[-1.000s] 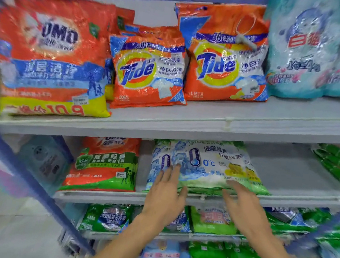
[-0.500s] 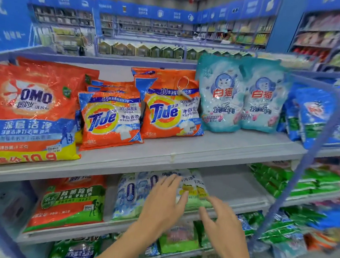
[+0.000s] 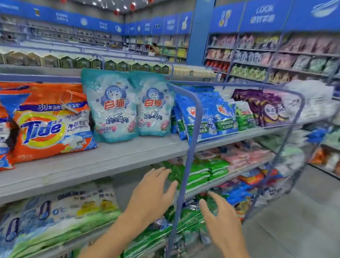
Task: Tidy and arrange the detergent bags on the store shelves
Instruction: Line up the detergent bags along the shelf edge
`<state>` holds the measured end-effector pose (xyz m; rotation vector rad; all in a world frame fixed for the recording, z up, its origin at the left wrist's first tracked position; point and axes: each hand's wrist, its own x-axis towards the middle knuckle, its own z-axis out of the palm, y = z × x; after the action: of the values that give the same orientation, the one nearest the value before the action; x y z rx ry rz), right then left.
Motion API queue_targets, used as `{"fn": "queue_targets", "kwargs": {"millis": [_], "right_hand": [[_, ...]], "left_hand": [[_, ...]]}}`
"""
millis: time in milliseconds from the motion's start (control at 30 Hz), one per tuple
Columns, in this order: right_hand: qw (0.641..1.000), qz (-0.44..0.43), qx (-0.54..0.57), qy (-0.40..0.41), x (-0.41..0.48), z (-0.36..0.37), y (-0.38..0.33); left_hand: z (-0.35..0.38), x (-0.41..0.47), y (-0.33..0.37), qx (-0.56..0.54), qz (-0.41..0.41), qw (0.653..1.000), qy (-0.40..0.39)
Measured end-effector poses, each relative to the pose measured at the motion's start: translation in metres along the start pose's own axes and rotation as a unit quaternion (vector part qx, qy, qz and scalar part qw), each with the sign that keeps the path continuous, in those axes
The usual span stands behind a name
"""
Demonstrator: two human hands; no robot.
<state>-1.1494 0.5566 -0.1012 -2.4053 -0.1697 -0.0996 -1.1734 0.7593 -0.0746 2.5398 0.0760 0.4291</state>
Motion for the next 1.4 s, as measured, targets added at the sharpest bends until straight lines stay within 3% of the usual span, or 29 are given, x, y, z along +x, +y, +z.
{"fn": "queue_targets", "kwargs": {"millis": [267, 600, 1067, 1400], "right_hand": [[0.997, 0.035, -0.009, 0.066, 0.043, -0.083, 0.097], [0.995, 0.060, -0.031, 0.078, 0.153, -0.139, 0.191], [0.991, 0.063, -0.051, 0.103, 0.346, -0.246, 0.328], [0.993, 0.046, -0.046, 0.098, 0.476, -0.365, 0.466]], "left_hand": [[0.080, 0.061, 0.091, -0.029, 0.043, 0.998, -0.027], [0.182, 0.171, 0.174, -0.005, 0.086, 0.995, -0.050], [0.323, 0.357, 0.300, -0.031, 0.087, 0.995, -0.046], [0.463, 0.469, 0.436, -0.032, 0.062, 0.997, -0.039]]}}
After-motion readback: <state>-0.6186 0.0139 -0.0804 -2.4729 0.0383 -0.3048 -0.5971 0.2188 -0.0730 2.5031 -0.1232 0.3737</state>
